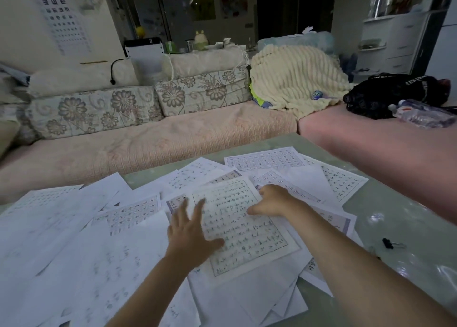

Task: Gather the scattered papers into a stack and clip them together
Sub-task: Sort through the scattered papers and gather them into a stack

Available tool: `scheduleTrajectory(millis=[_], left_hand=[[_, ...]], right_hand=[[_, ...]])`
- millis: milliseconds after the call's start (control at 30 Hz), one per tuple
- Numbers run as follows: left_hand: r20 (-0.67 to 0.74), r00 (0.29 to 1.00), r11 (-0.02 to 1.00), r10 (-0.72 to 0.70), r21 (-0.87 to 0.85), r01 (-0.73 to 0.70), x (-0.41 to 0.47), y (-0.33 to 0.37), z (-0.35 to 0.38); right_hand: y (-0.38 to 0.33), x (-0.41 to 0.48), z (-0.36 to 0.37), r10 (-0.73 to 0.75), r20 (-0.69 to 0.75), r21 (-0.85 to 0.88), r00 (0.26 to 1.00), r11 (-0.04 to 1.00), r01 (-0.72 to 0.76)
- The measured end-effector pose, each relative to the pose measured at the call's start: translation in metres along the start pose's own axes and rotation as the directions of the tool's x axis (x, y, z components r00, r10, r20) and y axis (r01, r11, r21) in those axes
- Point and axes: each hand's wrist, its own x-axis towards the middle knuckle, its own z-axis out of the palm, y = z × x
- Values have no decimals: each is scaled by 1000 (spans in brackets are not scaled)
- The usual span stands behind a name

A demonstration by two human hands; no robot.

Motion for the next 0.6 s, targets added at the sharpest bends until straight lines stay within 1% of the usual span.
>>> scheduleTrajectory(millis=[33, 67, 100, 133, 200, 233, 333, 400, 467, 500, 533, 600], left_hand=[[71, 994, 997, 80, 11, -81, -1, -2, 3], [133, 985, 993, 111, 23, -116, -2, -4, 6], [166, 980, 993, 106, 34, -113, -4, -5, 9], [171, 982, 995, 85, 41, -93, -6, -5, 11], [132, 989, 996, 62, 53, -69, -8, -5, 14], [113, 991, 996, 64, 56, -71, -8, -5, 15], [98, 993, 998, 64, 7, -65, -10, -7, 17], [43, 998, 996, 36, -89, -32, -12, -7, 18], [-122, 991, 963, -58, -268, 23, -9, -4, 13], [-198, 969, 919, -145, -390, 58, -6, -3, 8], [-215, 946, 842, -244, -531, 96, -1, -2, 1], [-131, 918, 591, -375, -797, 128, 8, 0, -14]], right_hand=[[-5, 1, 2, 13, 2, -35, 1000, 999, -13], [-8, 2, 4, 28, -2, -70, 1000, 997, -28], [-12, 2, 4, 48, 1, -87, 999, 995, -48], [-14, 3, 4, 58, 14, -61, 998, 997, -57], [-15, 9, 5, 66, 66, 61, 996, 996, -70], [-15, 10, 4, 73, 100, 94, 992, 992, -83], [-13, 8, 1, 71, 129, 86, 989, 993, -82], [-12, 4, -5, 43, 86, 146, 995, 988, -55], [-10, -2, -14, -22, 11, 275, 1000, 961, 18], [-10, -7, -19, -45, -37, 339, 998, 939, 55], [-10, -15, -23, -69, -82, 400, 994, 911, 96], [-12, -32, -29, -70, -156, 520, 985, 842, 142]])
